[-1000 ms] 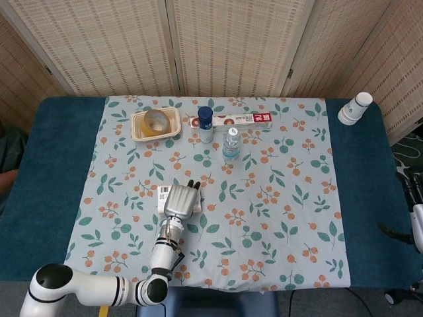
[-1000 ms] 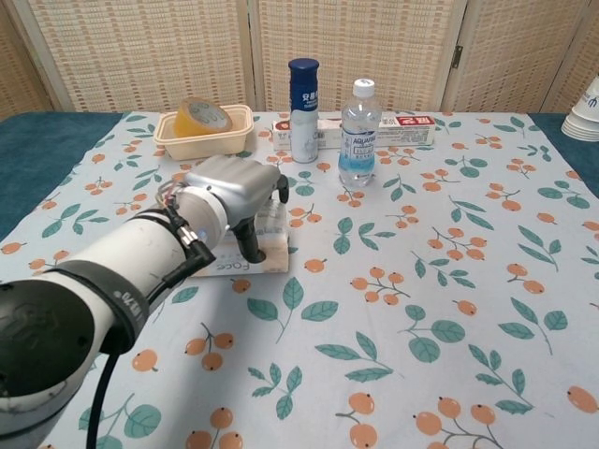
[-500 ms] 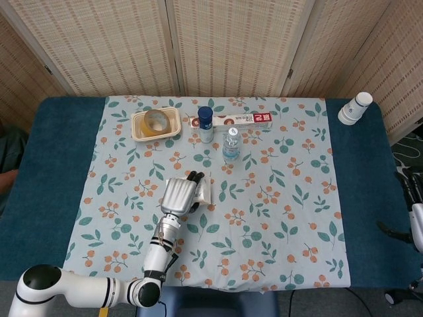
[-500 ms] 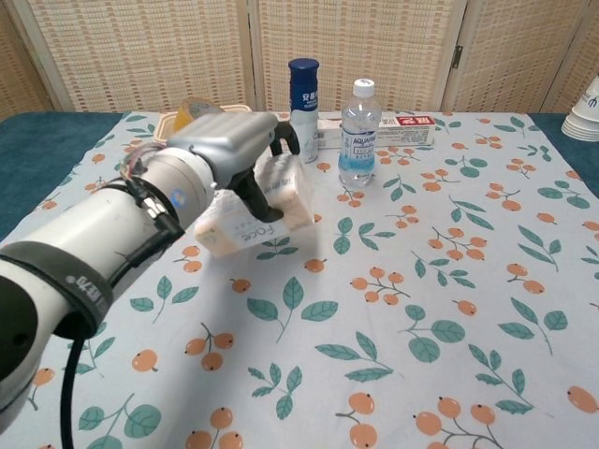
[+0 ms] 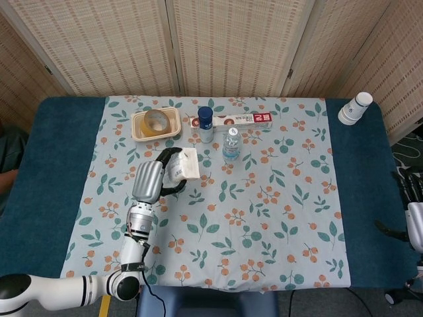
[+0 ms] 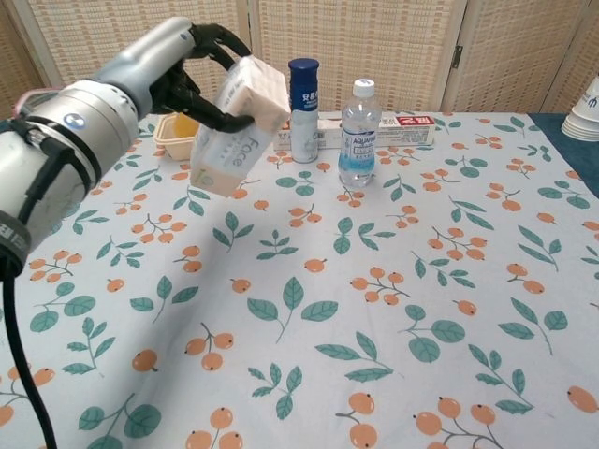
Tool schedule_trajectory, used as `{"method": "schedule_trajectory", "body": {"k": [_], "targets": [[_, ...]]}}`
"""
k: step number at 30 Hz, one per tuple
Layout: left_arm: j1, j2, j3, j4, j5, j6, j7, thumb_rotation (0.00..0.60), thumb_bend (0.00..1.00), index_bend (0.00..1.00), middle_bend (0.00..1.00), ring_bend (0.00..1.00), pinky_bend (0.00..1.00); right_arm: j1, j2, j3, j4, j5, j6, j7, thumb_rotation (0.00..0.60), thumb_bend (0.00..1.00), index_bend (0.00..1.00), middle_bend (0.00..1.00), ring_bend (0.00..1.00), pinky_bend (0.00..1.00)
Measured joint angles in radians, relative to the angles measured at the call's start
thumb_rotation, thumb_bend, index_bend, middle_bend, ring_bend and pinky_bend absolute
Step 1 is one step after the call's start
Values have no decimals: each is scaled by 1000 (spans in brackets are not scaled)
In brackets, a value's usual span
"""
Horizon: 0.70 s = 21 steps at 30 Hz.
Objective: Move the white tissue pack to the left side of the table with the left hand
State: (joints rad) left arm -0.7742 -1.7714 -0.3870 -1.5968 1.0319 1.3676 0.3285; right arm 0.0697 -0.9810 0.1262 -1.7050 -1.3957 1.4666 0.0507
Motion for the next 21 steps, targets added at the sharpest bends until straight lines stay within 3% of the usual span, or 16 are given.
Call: {"method": "schedule_trajectory", "body": {"k": [11,21], "targets": [[108,-16,-40,168,44,9,-438,600,337,491,595,978,1000,10,-20,2,1,15,-13,-44,600,94,14,0,0,0],[181,-67,-67,317,48,1,-751,600,339,489,596,978,1000,24,-37,-3,5,29,-42,-80,600,95,14,0,0,0]]}}
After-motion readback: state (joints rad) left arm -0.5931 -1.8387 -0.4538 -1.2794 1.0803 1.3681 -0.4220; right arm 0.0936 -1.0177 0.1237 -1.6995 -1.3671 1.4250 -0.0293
